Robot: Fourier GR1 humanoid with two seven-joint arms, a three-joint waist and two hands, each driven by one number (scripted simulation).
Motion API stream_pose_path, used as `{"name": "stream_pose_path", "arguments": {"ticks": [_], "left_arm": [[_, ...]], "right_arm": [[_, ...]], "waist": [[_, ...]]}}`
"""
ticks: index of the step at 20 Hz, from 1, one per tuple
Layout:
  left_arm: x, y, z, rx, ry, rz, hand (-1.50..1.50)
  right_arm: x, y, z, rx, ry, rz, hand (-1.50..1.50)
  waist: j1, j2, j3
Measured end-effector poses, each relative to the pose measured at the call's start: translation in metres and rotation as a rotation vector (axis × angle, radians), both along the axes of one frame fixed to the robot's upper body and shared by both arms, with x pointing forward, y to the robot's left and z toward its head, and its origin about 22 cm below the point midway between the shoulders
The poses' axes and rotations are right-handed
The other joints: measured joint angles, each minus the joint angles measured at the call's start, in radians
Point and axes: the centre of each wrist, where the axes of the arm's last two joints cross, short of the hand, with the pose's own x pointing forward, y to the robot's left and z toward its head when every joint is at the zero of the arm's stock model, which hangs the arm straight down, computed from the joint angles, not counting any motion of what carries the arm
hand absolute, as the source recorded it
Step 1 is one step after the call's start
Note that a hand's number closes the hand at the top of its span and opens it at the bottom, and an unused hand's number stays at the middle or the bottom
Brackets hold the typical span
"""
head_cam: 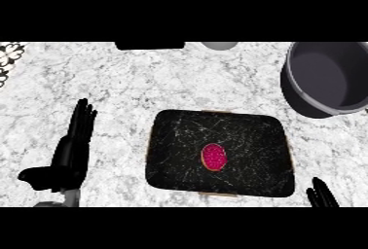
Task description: Pick the cupcake from the tray and place it in the pot
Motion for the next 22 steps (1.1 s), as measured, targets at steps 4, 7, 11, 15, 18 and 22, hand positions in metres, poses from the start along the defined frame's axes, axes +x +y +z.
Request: {"name": "stream_pose_path", "arguments": {"ticks": [4,7,11,15,18,22], "left_arm": [[0.000,-0.004,-0.002,0.003,-0.009,-0.020,0.00],[0.000,-0.006,-0.004,0.000,-0.011,-0.033,0.00],[0.000,-0.009,-0.003,0.000,-0.017,-0.040,0.00],[0.004,-0.013,-0.006,-0.007,-0.016,-0.049,0.00],[0.006,-0.011,-0.006,-0.001,-0.015,-0.048,0.00],[0.007,-0.014,-0.007,-0.002,-0.012,-0.049,0.00]], "right_arm": [[-0.018,0.011,-0.001,-0.073,0.189,-0.056,-1.50],[-0.018,0.032,0.005,-0.106,0.287,-0.089,-1.50],[-0.005,0.062,0.018,-0.128,0.371,-0.116,-1.50],[0.011,0.088,0.028,-0.154,0.446,-0.138,-1.50],[0.027,0.098,0.024,-0.180,0.519,-0.179,-1.50],[0.045,0.113,0.019,-0.189,0.582,-0.194,-1.50]], "waist": [[0.021,0.009,-0.001],[0.034,0.010,0.000],[0.044,0.009,0.003],[0.045,0.007,0.005],[0.046,0.006,0.006],[0.046,0.004,0.007]]}}
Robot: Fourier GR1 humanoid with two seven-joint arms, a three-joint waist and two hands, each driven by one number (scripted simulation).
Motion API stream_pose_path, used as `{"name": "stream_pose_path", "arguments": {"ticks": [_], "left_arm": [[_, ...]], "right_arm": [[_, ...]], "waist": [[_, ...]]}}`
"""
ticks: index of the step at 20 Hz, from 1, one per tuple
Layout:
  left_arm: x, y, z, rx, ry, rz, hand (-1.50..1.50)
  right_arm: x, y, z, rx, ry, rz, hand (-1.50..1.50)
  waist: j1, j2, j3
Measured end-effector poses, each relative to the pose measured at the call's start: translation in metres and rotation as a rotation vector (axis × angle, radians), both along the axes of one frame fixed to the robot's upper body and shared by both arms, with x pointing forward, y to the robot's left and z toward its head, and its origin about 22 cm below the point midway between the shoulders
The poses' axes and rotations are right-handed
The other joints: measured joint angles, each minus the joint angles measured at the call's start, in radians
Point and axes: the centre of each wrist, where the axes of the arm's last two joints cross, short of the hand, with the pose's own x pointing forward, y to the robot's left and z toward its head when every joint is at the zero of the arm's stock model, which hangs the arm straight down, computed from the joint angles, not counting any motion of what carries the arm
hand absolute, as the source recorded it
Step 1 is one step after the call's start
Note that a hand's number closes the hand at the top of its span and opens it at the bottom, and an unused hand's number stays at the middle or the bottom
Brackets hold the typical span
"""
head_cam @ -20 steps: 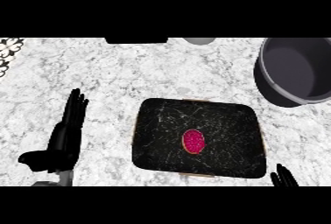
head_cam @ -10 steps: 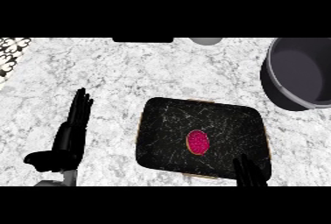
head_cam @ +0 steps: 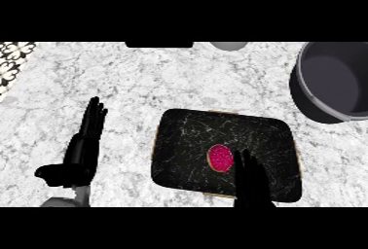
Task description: Pick the cupcake from the tray and place it in the pot
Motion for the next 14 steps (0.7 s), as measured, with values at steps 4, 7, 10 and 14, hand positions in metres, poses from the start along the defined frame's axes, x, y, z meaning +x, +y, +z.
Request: {"name": "stream_pose_path", "arguments": {"ticks": [4,7,10,14], "left_arm": [[-0.004,0.009,-0.006,-0.003,0.005,-0.003,0.00],[-0.002,0.003,-0.008,0.002,0.002,0.002,0.00],[-0.005,0.004,-0.007,0.001,0.004,0.006,0.00],[-0.005,0.000,-0.005,-0.002,0.006,0.005,0.00]], "right_arm": [[0.011,0.011,-0.003,0.006,0.024,0.004,-1.50],[0.020,0.011,-0.005,0.007,0.028,0.005,-1.50],[0.028,0.011,-0.020,-0.003,0.038,0.000,-1.50],[0.035,0.017,-0.032,-0.012,0.045,0.002,-1.50]], "waist": [[-0.002,-0.002,0.000],[-0.004,-0.002,0.001],[-0.003,-0.003,0.001],[-0.004,-0.003,0.001]]}}
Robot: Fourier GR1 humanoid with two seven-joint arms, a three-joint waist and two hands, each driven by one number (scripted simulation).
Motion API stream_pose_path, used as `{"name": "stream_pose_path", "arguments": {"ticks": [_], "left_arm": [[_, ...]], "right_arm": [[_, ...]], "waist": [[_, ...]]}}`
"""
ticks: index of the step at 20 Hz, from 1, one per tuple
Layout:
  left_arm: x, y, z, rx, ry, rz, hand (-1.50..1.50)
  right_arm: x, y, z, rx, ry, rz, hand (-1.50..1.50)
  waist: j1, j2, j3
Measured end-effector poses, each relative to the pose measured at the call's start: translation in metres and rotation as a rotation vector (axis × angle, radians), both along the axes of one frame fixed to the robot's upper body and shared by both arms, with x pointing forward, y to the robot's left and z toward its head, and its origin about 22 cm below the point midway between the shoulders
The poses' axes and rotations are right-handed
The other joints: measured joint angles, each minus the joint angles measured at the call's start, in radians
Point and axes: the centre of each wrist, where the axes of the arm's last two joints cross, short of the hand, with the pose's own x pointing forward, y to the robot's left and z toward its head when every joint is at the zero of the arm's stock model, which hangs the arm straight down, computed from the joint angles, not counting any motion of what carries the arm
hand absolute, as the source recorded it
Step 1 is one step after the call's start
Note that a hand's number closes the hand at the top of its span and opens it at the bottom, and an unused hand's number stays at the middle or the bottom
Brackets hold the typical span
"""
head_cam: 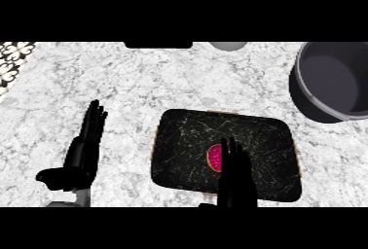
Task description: Pick the cupcake from the tray and place it in the pot
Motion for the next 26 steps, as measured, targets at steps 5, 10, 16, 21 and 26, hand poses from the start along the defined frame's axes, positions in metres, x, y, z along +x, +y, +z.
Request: {"name": "stream_pose_path", "arguments": {"ticks": [5,10,16,21,26], "left_arm": [[0.001,0.002,0.001,-0.002,-0.001,-0.002,0.00],[0.003,0.000,0.004,-0.002,-0.003,-0.005,0.00],[0.006,0.000,-0.001,0.002,0.002,0.000,0.00],[0.012,0.001,0.008,0.000,0.002,0.003,0.00],[0.005,0.004,0.010,0.000,-0.009,-0.010,0.00]], "right_arm": [[0.013,-0.004,-0.004,0.007,0.005,-0.009,-1.50],[0.021,-0.003,-0.013,-0.038,-0.069,0.011,1.50],[0.033,-0.007,-0.008,-0.091,-0.170,0.017,1.50],[0.028,-0.012,-0.008,-0.121,-0.212,0.016,1.50],[0.022,-0.031,-0.013,-0.206,-0.204,0.258,1.50]], "waist": [[0.000,0.000,0.000],[-0.001,-0.003,-0.001],[-0.001,-0.005,-0.002],[-0.002,-0.004,-0.001],[0.015,-0.001,-0.001]]}}
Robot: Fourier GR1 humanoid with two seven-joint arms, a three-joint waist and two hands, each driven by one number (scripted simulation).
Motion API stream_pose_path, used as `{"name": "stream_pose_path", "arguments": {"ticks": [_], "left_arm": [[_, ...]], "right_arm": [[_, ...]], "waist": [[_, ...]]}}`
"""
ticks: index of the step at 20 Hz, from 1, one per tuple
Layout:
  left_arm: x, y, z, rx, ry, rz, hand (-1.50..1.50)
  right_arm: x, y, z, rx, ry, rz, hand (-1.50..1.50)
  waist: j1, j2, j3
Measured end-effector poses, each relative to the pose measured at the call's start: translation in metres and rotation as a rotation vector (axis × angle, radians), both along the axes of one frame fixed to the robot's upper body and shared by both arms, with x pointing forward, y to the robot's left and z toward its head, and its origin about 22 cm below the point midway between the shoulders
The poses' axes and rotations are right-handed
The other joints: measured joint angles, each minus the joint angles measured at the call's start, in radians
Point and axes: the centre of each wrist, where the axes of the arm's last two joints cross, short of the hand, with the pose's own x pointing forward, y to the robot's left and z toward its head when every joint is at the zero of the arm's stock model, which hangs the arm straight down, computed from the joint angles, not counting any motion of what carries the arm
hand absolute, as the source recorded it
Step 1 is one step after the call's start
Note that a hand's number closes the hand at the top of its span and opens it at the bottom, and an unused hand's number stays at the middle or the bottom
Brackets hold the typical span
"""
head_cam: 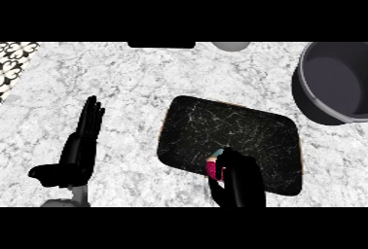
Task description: Pick the cupcake from the tray and place it in the pot
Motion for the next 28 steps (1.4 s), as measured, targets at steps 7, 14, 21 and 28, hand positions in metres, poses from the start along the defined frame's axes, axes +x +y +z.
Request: {"name": "stream_pose_path", "arguments": {"ticks": [7,14,21,28], "left_arm": [[0.002,-0.004,0.001,0.001,-0.002,-0.018,0.00],[-0.003,0.000,-0.005,0.000,0.004,0.014,0.00],[-0.005,0.003,-0.009,0.000,0.007,0.026,0.00],[-0.006,0.005,-0.008,0.002,0.003,0.012,0.00]], "right_arm": [[-0.016,-0.053,0.004,-0.141,0.078,0.522,1.50],[-0.007,-0.124,0.068,-0.037,-0.056,0.715,1.50],[0.004,-0.179,0.118,-0.009,-0.165,0.608,1.50],[0.034,-0.220,0.141,0.029,-0.196,0.451,1.50]], "waist": [[0.016,0.003,-0.001],[-0.019,0.000,0.001],[-0.026,-0.001,0.001],[-0.017,0.000,0.001]]}}
